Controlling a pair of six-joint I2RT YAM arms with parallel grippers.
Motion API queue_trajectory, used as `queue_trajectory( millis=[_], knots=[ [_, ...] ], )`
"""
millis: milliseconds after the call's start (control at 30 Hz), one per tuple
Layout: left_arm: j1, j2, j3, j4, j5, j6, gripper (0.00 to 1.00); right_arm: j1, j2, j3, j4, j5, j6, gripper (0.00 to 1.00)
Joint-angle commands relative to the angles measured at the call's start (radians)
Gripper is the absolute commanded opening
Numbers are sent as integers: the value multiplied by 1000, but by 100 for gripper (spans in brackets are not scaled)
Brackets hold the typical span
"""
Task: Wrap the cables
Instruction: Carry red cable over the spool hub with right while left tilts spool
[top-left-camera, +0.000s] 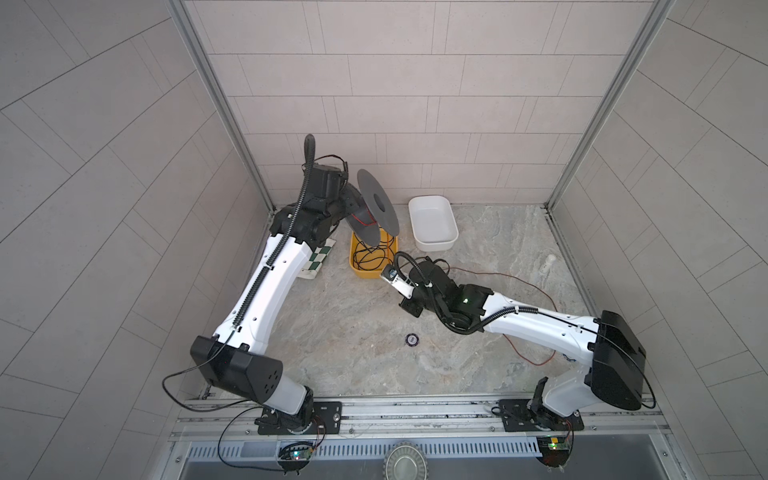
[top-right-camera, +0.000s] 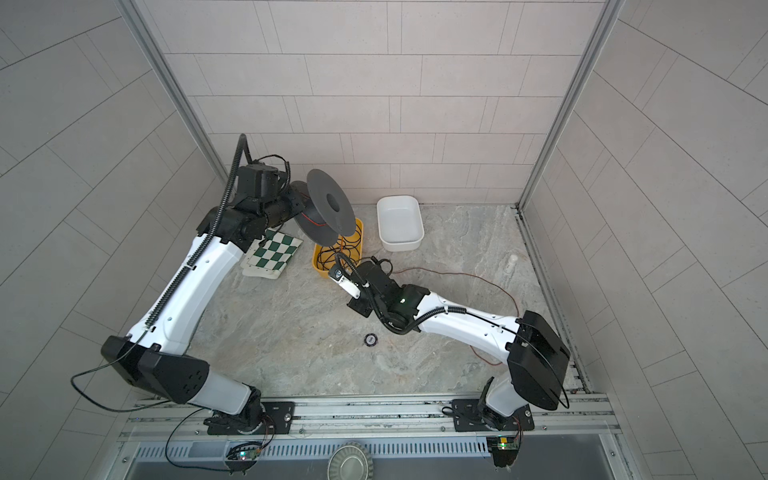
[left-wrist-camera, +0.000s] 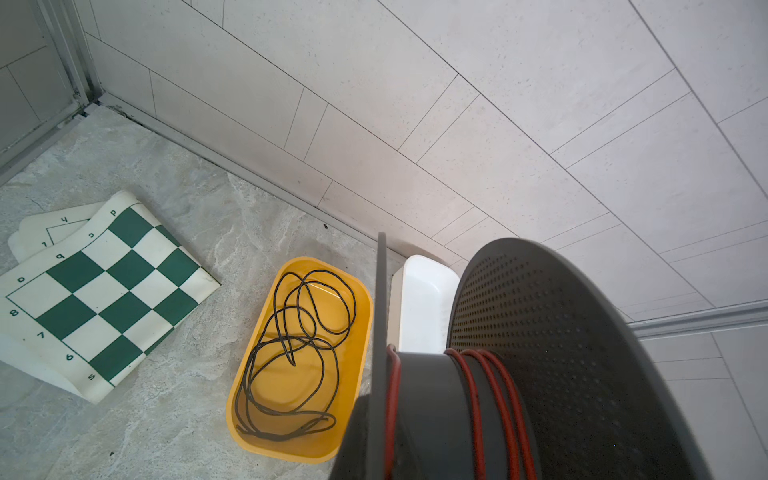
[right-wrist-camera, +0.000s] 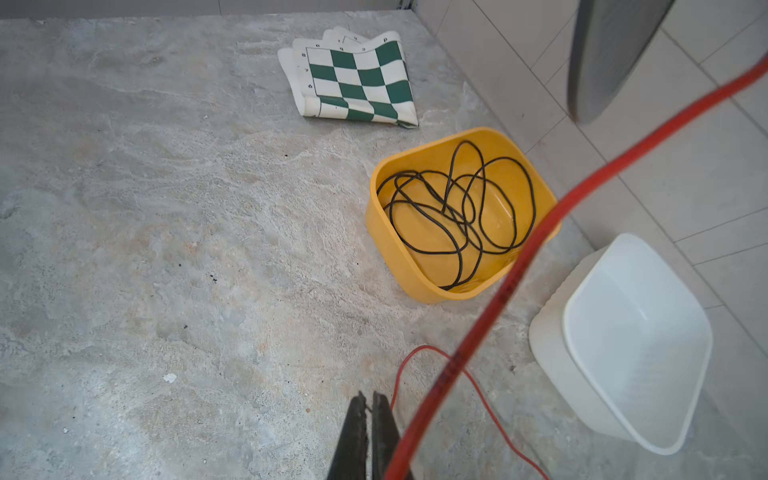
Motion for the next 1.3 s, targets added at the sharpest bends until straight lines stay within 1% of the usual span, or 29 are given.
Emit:
queue_trajectory(
  millis=[0,133,333,433,567,633,733,900,1033,1167,1267],
  knots=[
    [-41,16,27,103,-126,53,0,27,-8,57,-136,66,-98,0],
    [-87,54,26,108,-177,91,0,48,-29,115,-186,95,-127,0],
    [-146,109,22,101,-194,122,0,52,-77,187,-240,132,-175,0],
    [-179,129,22,93,-204,142,0,52,-93,222,-255,169,-203,0],
    [-207,151,17,71,-184,170,0,50,-111,259,-253,232,-249,0],
    [-219,160,14,60,-154,193,0,47,-112,278,-253,246,-271,0],
    [-238,164,8,30,-147,219,0,31,-111,304,-251,249,-282,0],
    [-253,134,-43,22,-132,264,0,-28,-115,326,-241,215,-262,0],
    [-253,108,-67,13,-65,338,0,-87,-103,345,-241,189,-235,0],
    [-252,82,-69,-26,-17,402,0,-170,-91,372,-247,96,-165,0],
    [-252,52,-82,-35,23,453,0,-212,-78,389,-248,54,-133,0]
  ],
)
